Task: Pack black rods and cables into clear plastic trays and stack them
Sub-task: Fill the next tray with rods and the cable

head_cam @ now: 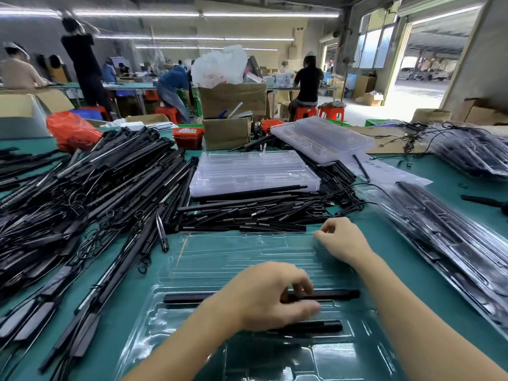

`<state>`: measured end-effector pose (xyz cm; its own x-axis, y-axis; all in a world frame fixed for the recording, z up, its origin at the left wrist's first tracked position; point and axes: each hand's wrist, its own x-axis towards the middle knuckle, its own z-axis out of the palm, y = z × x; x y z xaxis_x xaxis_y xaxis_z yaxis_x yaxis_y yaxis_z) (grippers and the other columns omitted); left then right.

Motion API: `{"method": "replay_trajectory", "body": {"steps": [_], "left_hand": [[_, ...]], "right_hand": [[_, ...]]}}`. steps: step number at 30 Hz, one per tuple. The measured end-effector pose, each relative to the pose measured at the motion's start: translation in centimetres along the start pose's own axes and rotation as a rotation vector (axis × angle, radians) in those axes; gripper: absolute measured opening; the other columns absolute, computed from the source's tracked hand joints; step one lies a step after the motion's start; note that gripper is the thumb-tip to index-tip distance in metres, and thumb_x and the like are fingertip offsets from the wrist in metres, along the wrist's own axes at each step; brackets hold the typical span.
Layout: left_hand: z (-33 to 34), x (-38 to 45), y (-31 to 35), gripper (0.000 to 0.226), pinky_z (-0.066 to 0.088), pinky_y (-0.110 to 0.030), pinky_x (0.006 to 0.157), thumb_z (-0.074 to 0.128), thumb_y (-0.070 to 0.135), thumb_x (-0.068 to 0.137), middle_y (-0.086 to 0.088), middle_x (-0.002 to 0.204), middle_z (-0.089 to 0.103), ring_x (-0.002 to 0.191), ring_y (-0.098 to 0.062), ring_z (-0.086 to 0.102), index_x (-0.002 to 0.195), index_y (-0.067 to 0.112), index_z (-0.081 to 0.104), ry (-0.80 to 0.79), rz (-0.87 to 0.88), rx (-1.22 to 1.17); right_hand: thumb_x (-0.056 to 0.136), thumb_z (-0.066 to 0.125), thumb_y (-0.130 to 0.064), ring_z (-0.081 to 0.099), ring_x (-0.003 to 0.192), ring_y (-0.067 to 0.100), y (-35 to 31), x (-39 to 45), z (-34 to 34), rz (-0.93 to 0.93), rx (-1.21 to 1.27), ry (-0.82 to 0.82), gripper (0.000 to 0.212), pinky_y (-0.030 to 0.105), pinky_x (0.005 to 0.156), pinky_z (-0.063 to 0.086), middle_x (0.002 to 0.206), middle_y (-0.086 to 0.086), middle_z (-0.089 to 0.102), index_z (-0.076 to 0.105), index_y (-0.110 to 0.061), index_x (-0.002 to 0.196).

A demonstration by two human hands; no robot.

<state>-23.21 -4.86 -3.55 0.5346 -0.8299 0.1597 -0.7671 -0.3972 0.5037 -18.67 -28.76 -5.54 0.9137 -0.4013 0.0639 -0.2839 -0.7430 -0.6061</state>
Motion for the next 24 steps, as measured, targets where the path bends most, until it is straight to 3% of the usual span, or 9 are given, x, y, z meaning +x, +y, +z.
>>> {"method": "replay_trajectory", "body": {"steps": [2,4,6,10,14,17,24], "left_hand": [[-1.5,0.1,-1.1,0.024,0.053,-0.032,0.079,0.062,0.052,0.092,0.015,0.093,0.066,0.084,-0.006,0.06,0.101,0.029,0.066,0.088,-0.086,0.031],[-3.3,0.1,-2.9,0.015,0.054,-0.034,0.081,0.063,0.046,0.092,0.016,0.091,0.065,0.084,-0.004,0.06,0.095,0.031,0.066,0.169,-0.211,0.042],[-5.5,-0.2,-5.1,0.01,0.055,-0.035,0.083,0.064,0.041,0.091,0.017,0.091,0.066,0.085,-0.005,0.061,0.091,0.032,0.065,0.273,-0.357,0.092],[-9.4,-2.4,-9.8,0.014,0.051,-0.04,0.09,0.058,0.037,0.091,0.004,0.106,0.068,0.1,-0.022,0.06,0.102,0.031,0.066,0.477,-0.732,0.39],[-11.1,-5.8,-13.5,0.027,0.042,-0.045,0.095,0.051,0.033,0.095,-0.013,0.13,0.052,0.118,-0.037,0.048,0.12,0.024,0.054,0.367,-1.087,0.48],[-10.7,-7.1,-14.5,0.027,0.044,-0.046,0.089,0.05,0.033,0.099,-0.015,0.129,0.043,0.113,-0.039,0.049,0.123,0.02,0.047,0.373,-1.107,0.408],[-10.6,-7.9,-14.5,0.049,0.05,-0.047,0.087,0.053,0.054,0.097,-0.016,0.127,0.046,0.109,-0.037,0.055,0.123,0.012,0.049,0.369,-1.113,0.475]], "right_hand": [[0.087,0.057,-0.034,0.046,0.095,0.022,-0.8,-0.5,0.8,0.057,-0.098,0.07,0.011,0.036,0.088,0.041,0.083,-0.006,0.059,0.062,-0.027,0.08],[0.088,0.055,-0.034,0.035,0.095,0.021,-1.0,-1.1,1.6,0.046,-0.134,0.11,0.011,0.038,0.084,0.031,0.078,-0.009,0.054,0.06,-0.028,0.081],[0.088,0.055,-0.034,0.032,0.096,0.02,-0.9,-1.4,1.7,0.02,-0.146,0.106,0.011,0.039,0.083,0.029,0.08,-0.007,0.055,0.061,-0.026,0.083],[0.087,0.06,-0.035,0.04,0.101,0.02,-0.8,-1.5,1.0,0.017,-0.052,0.059,0.009,0.039,0.092,0.033,0.084,-0.01,0.062,0.065,-0.029,0.083],[0.084,0.067,-0.033,0.058,0.097,0.02,-0.6,-1.6,0.5,0.027,0.109,0.07,0.013,0.043,0.1,0.041,0.076,-0.013,0.067,0.067,-0.029,0.072],[0.083,0.071,-0.029,0.065,0.083,0.02,-0.6,-1.7,0.3,0.016,0.233,0.05,0.013,0.047,0.097,0.048,0.073,-0.007,0.071,0.071,-0.024,0.071],[0.087,0.068,-0.033,0.063,0.071,0.018,-0.4,-1.6,0.7,0.006,0.277,0.126,0.024,0.038,0.079,0.051,0.064,-0.006,0.067,0.068,-0.019,0.067]]}}
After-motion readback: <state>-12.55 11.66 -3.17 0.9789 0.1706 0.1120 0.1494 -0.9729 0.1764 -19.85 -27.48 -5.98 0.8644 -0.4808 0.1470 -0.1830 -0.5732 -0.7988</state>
